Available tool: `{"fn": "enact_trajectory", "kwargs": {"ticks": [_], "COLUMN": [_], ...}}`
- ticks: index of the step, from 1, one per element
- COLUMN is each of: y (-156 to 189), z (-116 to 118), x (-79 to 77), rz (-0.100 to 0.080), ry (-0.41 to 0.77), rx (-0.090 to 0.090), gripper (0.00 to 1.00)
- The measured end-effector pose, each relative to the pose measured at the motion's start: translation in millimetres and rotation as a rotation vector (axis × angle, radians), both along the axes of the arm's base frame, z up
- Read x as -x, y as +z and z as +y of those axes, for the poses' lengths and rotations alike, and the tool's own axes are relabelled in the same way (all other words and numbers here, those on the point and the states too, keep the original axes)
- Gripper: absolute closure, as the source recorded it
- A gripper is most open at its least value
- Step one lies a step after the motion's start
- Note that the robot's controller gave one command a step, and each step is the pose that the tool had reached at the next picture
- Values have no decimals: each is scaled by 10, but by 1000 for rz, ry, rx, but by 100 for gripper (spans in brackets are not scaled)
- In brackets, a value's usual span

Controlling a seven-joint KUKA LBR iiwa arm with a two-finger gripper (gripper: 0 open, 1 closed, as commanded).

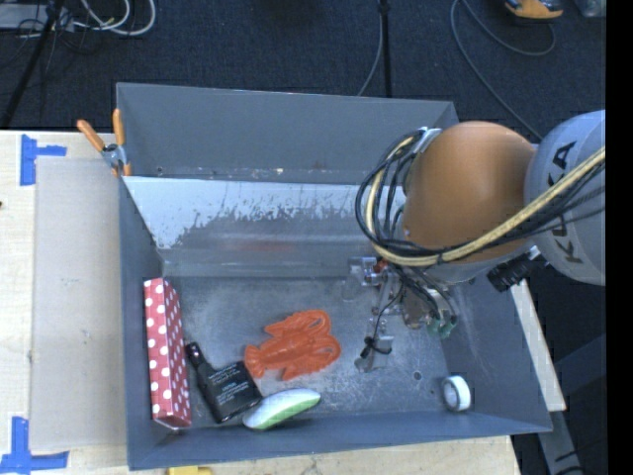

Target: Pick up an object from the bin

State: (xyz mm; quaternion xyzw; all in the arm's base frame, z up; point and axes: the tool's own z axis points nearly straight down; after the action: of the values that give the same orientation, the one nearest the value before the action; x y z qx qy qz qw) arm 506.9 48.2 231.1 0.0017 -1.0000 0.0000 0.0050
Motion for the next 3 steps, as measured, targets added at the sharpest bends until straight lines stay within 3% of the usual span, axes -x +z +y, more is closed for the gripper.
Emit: {"fn": "enact_trajectory", "kwargs": {"ticks": [1, 2, 3], "y": [39, -548, -720], "z": [-3, 267, 791], "x": [-15, 20, 339], "rz": [-8, -8, -4], "ry": [-2, 98, 281], "rx": [-1, -1, -2], "gripper": [0, 0, 0]}}
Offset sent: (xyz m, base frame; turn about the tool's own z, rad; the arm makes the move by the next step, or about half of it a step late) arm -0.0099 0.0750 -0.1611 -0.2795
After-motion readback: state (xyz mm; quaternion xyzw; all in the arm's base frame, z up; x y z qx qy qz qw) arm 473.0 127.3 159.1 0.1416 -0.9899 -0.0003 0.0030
